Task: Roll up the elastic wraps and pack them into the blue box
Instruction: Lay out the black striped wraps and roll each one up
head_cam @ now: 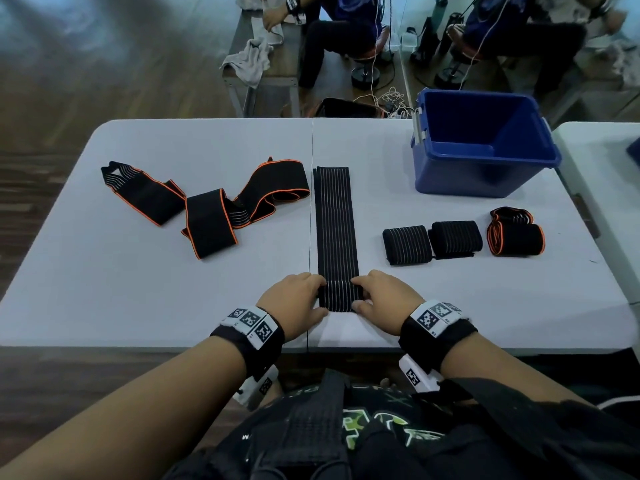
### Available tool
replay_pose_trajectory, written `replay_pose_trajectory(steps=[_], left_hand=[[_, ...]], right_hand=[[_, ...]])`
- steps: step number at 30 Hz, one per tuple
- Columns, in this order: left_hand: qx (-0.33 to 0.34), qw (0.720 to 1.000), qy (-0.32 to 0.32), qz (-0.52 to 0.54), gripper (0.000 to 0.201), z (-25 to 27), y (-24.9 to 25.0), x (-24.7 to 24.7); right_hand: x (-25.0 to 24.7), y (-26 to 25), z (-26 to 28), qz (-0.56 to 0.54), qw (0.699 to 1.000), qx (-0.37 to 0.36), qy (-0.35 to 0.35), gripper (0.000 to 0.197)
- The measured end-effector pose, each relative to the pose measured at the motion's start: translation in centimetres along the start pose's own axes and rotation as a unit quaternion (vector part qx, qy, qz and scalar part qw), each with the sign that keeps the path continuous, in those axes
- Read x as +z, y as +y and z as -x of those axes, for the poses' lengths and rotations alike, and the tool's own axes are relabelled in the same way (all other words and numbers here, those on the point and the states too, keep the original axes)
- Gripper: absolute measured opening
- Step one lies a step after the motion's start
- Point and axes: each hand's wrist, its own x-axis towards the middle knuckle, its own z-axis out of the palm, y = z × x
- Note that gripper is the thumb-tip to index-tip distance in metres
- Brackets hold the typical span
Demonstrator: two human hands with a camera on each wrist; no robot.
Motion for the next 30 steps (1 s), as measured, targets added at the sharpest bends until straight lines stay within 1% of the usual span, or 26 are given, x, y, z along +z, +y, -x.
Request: replay_pose_trajectory(steps=[2, 3, 4, 7, 10, 11, 13, 15, 18, 21, 23, 25, 27, 28, 29, 30], left_hand=[[0.001, 1.000, 0.010, 0.016, 0.037, 0.2, -0.1, 0.3], [0.000, 1.000, 0.016, 0.025, 0.036, 0.3, -0.1, 0.4], [-0.002, 0.999, 0.021, 0.032, 0.035, 0.3, -0.2, 0.5], [-0.012, 0.998, 0.027, 0.056, 0.034, 0.1, -0.3, 0.7], [-0.044, 0.994, 0.025, 0.098, 0.035, 0.0, -0.6, 0.8], [-0.063, 0.991, 0.025, 0.116, 0.033, -0.2, -0.7, 0.9], [-0.111, 0.981, 0.024, 0.156, 0.029, -0.6, -0.6, 0.9], [-0.144, 0.972, 0.022, 0.187, 0.028, -1.2, -0.4, 0.8], [-0.178, 0.963, 0.021, 0.201, 0.031, -2.0, 0.1, 0.5], [-0.198, 0.960, 0.022, 0.199, 0.038, -2.4, 0.1, 0.6], [-0.202, 0.960, 0.023, 0.192, 0.041, -2.5, 0.1, 0.7], [-0.207, 0.961, 0.027, 0.182, 0.040, -2.5, 0.1, 0.8], [-0.205, 0.965, 0.039, 0.157, 0.033, -2.6, 0.2, 0.8], [-0.201, 0.966, 0.052, 0.152, 0.026, -2.6, 0.1, 0.7], [-0.193, 0.966, 0.067, 0.156, 0.020, -2.6, 0.1, 0.6], [-0.180, 0.967, 0.079, 0.163, 0.018, -2.7, 0.1, 0.4]], right_hand=[[-0.3, 0.2, 0.1, -0.006, 1.000, -0.003, -0.014, 0.070], [-0.3, 0.2, 0.1, -0.007, 1.000, -0.002, -0.016, 0.072], [-0.1, 0.2, -0.1, -0.013, 1.000, 0.005, -0.011, 0.069], [0.1, 0.4, -0.6, -0.087, 0.995, 0.038, 0.023, 0.048], [0.0, 0.3, -1.0, -0.160, 0.984, 0.067, 0.042, 0.023], [-0.1, 0.2, -1.1, -0.171, 0.981, 0.074, 0.048, 0.021], [-0.1, 0.2, -1.5, -0.187, 0.976, 0.092, 0.063, 0.036], [-0.2, 0.1, -1.9, -0.200, 0.971, 0.109, 0.076, 0.046], [-0.2, -0.2, -2.3, -0.191, 0.970, 0.131, 0.076, 0.049], [-0.4, -0.3, -2.9, -0.187, 0.966, 0.160, 0.075, 0.053], [-0.3, -0.4, -3.1, -0.177, 0.965, 0.180, 0.070, 0.054], [-0.1, -0.3, -3.2, -0.162, 0.967, 0.186, 0.071, 0.049], [0.3, -0.2, -3.0, -0.174, 0.964, 0.175, 0.099, 0.035], [0.4, -0.2, -2.9, -0.188, 0.960, 0.170, 0.115, 0.033], [0.5, -0.2, -2.6, -0.194, 0.959, 0.164, 0.125, 0.035], [0.5, -0.3, -2.4, -0.187, 0.961, 0.155, 0.130, 0.037]])
